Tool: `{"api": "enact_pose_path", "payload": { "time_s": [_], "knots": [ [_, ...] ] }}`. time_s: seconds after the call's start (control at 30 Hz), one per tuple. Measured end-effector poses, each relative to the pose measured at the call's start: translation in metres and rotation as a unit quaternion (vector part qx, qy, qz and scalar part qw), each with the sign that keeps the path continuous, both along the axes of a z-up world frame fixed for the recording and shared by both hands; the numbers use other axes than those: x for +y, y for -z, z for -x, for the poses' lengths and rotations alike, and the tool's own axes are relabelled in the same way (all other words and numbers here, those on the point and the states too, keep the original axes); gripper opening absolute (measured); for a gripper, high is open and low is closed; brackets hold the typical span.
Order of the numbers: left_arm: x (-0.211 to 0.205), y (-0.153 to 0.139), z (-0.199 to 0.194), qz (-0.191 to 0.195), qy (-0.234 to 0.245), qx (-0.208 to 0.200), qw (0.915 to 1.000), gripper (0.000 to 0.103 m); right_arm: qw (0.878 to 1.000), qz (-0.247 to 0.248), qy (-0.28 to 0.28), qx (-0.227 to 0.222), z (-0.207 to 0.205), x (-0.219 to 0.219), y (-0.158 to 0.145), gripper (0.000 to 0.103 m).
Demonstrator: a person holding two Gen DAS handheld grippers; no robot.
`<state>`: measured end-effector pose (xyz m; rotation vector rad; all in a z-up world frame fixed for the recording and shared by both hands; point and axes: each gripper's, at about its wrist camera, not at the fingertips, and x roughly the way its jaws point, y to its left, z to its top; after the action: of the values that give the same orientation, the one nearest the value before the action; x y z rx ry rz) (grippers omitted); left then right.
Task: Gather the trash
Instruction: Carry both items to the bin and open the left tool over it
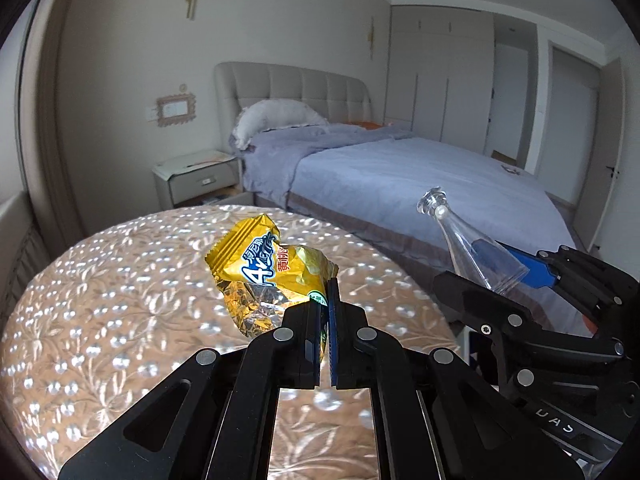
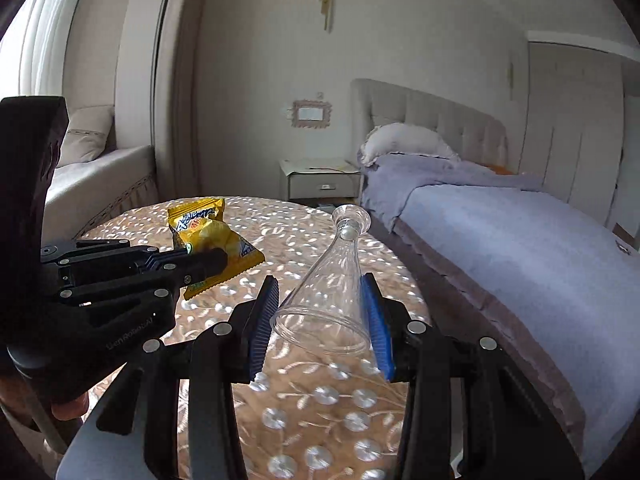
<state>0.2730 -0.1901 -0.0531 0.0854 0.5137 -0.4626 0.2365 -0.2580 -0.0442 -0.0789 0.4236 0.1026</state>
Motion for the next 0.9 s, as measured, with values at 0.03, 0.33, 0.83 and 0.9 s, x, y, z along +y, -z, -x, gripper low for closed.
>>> {"api": "enact_pose_path", "payload": {
  "time_s": [0.03, 0.33, 0.83, 0.9],
  "knots": [
    [-0.011, 0.000, 0.003, 0.000, 0.012, -0.001, 0.9999, 0.002, 1.000, 0.000, 0.010, 0.000, 0.004, -0.010, 0.001, 0.044],
    [-0.117, 0.013, 0.022, -0.006, 0.106, 0.010, 0.9943, 0.002, 0.994, -0.006, 0.113, 0.006, 0.041, -0.100, 0.020, 0.044],
    [-0.260, 0.065, 0.021, -0.038, 0.195, 0.061, 0.9781, 0.002, 0.970, -0.032, 0.241, 0.022, 0.058, -0.212, 0.059, 0.044],
    [-0.279, 0.075, 0.018, -0.047, 0.201, 0.069, 0.9760, 0.002, 0.967, -0.034, 0.252, 0.026, 0.058, -0.223, 0.068, 0.044]
  ]
}}
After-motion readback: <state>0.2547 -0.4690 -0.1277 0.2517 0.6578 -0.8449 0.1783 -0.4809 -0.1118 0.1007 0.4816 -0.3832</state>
